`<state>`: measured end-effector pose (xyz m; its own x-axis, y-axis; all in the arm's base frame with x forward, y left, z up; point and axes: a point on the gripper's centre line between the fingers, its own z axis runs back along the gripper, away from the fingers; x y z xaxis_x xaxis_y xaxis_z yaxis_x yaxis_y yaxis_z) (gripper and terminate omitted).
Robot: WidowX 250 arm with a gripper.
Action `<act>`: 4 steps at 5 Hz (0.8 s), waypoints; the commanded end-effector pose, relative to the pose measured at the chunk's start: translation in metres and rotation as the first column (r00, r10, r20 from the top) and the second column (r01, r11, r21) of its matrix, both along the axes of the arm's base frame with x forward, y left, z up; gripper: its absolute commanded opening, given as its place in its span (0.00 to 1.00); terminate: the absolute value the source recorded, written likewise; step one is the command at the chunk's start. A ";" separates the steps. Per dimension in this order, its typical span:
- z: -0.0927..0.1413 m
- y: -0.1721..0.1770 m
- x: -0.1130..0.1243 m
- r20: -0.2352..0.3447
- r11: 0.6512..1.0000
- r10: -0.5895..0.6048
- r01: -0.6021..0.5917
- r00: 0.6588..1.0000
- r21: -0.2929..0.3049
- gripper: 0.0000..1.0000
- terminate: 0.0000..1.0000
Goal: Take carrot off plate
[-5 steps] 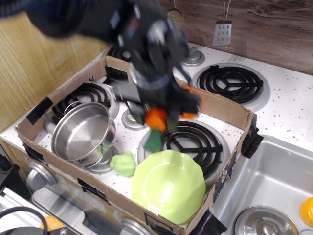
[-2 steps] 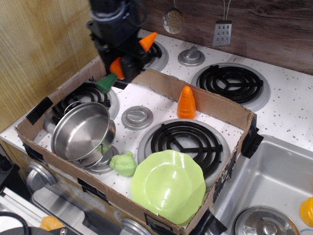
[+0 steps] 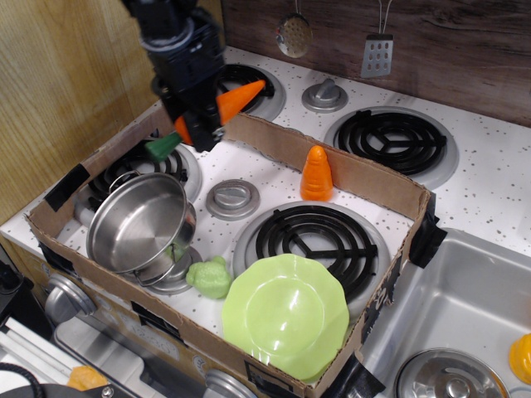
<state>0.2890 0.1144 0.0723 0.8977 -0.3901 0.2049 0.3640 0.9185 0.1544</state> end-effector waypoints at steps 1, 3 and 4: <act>0.001 0.024 0.019 -0.006 0.972 -0.220 0.220 0.975 0.081 0.00 0.00; -0.016 0.041 0.015 0.035 0.974 -0.210 0.206 0.977 0.094 0.00 0.00; -0.025 0.043 0.015 0.048 0.979 -0.189 0.184 0.981 0.087 0.00 0.00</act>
<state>0.2923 0.1666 0.0385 0.8057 -0.5559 0.2043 0.5160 0.8282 0.2185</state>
